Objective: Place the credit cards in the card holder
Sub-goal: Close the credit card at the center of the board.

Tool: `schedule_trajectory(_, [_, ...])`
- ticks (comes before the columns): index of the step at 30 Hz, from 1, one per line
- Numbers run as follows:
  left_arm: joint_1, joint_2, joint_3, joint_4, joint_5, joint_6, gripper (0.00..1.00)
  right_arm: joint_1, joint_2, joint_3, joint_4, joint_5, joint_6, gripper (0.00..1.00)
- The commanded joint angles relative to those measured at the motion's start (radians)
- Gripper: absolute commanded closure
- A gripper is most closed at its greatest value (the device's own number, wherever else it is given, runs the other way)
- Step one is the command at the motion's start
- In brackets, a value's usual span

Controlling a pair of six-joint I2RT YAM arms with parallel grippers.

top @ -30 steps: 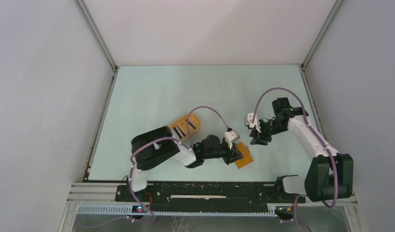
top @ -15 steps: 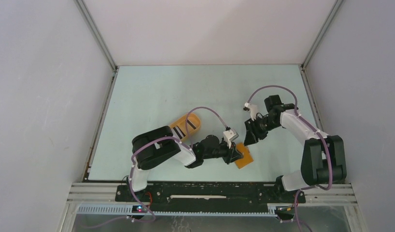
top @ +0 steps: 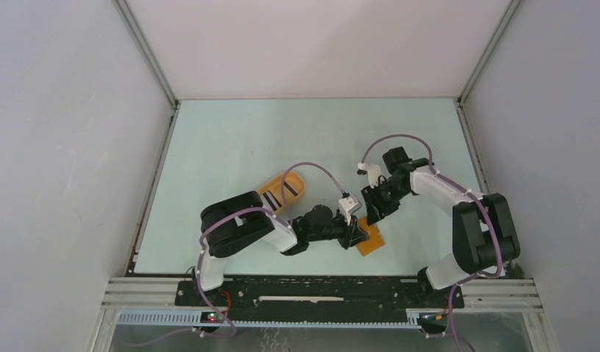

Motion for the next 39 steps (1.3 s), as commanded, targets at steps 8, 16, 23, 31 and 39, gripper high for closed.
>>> schedule_trajectory(8, [0.004,0.012,-0.023,-0.008,-0.012,-0.003,0.78,0.026,-0.008,-0.013,0.011,0.119,0.018,0.69])
schedule_trajectory(16, [0.004,0.011,-0.027,-0.008,-0.014,-0.003,0.78,0.025,-0.006,-0.016,0.005,0.118,0.007,0.83])
schedule_trajectory(23, [0.004,0.011,-0.027,-0.008,-0.013,-0.002,0.78,0.024,-0.007,-0.016,-0.001,0.140,-0.002,0.73])
schedule_trajectory(31, [0.003,0.009,-0.027,-0.010,-0.014,-0.001,0.78,0.025,-0.011,-0.016,-0.010,0.136,-0.011,0.75])
schedule_trajectory(39, [0.004,0.006,-0.027,-0.017,-0.019,-0.001,0.78,0.009,-0.028,-0.014,-0.026,0.090,-0.024,0.82])
